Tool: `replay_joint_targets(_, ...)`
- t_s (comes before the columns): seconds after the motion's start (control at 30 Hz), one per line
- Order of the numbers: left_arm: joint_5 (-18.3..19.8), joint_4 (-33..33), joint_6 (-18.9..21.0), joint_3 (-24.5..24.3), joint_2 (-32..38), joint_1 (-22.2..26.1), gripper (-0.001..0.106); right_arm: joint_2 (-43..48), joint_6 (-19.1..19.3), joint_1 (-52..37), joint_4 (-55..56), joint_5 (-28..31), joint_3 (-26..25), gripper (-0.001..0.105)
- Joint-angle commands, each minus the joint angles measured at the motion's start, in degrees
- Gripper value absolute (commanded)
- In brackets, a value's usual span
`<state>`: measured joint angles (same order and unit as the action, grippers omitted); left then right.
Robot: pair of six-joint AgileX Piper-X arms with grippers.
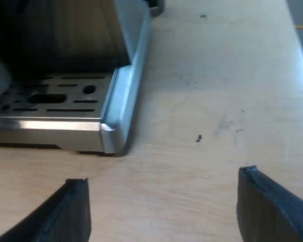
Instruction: Remove mug from coffee machine
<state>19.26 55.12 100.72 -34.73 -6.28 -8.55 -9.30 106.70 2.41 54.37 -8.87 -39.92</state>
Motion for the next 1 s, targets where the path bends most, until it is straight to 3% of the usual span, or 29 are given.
replay_joint_targets(0.03, 1.2, -3.8, 0.6, -0.6, -2.8, -2.2, 0.087, -3.1, 1.7, 0.2, -1.1, -4.3, -2.8, 0.063)
replay_joint_targets(0.27, 1.8, -6.8, 0.4, -0.6, -8.0, -6.9, 0.087, -10.2, 3.3, 5.0, -5.2, -9.3, -4.9, 0.063)
replay_joint_targets(0.5, 2.0, -8.3, -3.8, -0.6, -11.6, -13.1, 0.087, -16.3, 6.7, 15.5, -9.4, -10.3, -4.9, 0.063)
replay_joint_targets(0.7, 2.0, -8.3, -3.8, -0.4, -12.8, -13.4, 0.087, -21.8, 6.7, 24.3, -12.4, -10.1, -4.5, 0.063)
replay_joint_targets(1.0, 2.0, -8.3, -3.8, -0.4, -12.8, -13.4, 0.087, -33.8, 4.6, 34.0, -20.4, -3.8, -4.5, 0.063)
